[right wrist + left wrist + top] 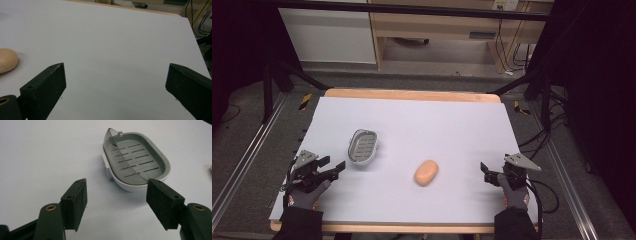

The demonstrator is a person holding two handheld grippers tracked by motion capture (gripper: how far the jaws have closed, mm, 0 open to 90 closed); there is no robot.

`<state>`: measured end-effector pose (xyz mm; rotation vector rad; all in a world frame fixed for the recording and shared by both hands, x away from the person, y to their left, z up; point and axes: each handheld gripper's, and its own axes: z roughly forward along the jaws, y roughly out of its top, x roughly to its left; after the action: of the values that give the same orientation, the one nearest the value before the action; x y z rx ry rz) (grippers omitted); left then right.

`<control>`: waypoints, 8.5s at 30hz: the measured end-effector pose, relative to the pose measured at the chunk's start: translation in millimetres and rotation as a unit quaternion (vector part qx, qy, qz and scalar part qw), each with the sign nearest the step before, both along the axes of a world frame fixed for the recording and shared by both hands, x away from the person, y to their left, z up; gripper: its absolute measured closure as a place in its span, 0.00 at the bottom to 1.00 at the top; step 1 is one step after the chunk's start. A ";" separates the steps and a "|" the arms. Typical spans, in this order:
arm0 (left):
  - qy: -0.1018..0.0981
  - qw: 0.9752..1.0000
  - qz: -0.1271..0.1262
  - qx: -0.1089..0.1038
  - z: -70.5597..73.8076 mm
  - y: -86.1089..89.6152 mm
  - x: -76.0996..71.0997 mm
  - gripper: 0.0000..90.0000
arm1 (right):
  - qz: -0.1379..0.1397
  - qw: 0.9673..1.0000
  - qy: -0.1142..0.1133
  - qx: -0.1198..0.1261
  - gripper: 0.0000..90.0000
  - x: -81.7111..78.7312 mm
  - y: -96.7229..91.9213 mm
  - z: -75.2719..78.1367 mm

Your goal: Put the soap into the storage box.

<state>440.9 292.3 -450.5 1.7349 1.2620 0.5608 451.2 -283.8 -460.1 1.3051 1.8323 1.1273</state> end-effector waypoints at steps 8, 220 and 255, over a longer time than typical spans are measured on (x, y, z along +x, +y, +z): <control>-0.009 1.000 -0.023 0.005 7.1 -15.6 -6.1 0.38 | -0.001 1.000 0.000 -0.002 0.04 -1.1 -0.5 1.2; 0.061 0.981 -0.144 0.111 31.5 -150.4 25.0 0.36 | 0.020 0.999 0.024 -0.007 0.04 1.1 7.3 -2.8; 0.050 0.994 -0.060 0.074 45.2 -89.7 57.6 0.36 | 0.023 0.999 0.025 -0.012 0.04 2.6 11.1 -2.6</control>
<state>498.5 202.6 -405.3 1.9690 1.2007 0.5137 453.8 -272.7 -462.8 1.2947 1.9159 1.1033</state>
